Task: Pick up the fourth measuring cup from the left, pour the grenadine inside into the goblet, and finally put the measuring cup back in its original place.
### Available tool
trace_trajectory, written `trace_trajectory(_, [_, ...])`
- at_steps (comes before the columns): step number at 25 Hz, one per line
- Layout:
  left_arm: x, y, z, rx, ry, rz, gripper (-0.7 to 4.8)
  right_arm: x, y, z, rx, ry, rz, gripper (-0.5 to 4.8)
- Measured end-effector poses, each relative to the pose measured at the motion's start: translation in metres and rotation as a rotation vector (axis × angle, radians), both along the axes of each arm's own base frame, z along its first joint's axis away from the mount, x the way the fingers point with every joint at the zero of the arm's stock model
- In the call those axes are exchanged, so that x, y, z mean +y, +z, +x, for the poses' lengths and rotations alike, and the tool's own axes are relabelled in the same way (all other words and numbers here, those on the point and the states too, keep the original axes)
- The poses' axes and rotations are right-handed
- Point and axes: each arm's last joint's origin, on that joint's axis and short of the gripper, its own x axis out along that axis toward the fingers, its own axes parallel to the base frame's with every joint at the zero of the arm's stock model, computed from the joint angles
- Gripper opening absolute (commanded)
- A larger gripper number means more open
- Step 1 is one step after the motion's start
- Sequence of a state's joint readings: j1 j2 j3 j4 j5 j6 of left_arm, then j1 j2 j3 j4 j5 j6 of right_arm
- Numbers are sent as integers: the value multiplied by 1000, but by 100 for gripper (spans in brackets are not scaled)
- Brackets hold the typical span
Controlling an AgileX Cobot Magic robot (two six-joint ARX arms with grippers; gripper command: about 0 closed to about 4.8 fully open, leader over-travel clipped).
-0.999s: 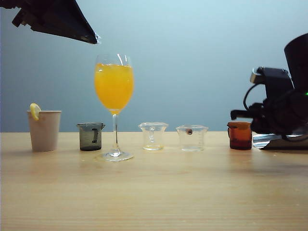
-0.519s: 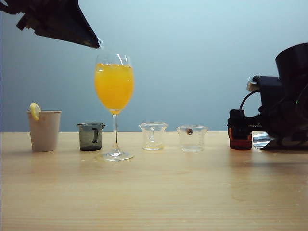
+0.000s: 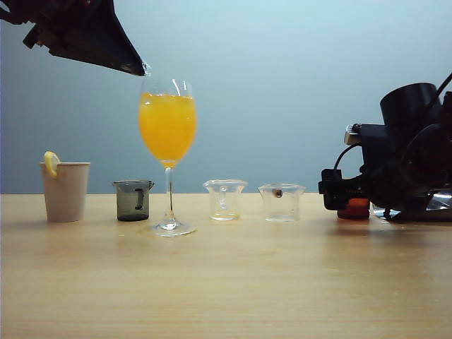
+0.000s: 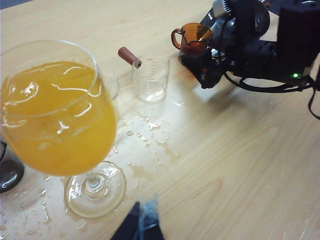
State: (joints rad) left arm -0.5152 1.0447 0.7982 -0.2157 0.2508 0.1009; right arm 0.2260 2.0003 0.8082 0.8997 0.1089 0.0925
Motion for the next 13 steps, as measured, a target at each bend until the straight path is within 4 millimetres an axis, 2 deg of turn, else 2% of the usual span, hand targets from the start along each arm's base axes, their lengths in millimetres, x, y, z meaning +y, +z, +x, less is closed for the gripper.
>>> trace_trajectory(5, [0,-1,-1,15,0,9,-6,2,6,10,-24,0,4,479])
trace_trajectory(13, [1,-2,-1,18,3,12,-6,2,-4,10,7,4,-24,479])
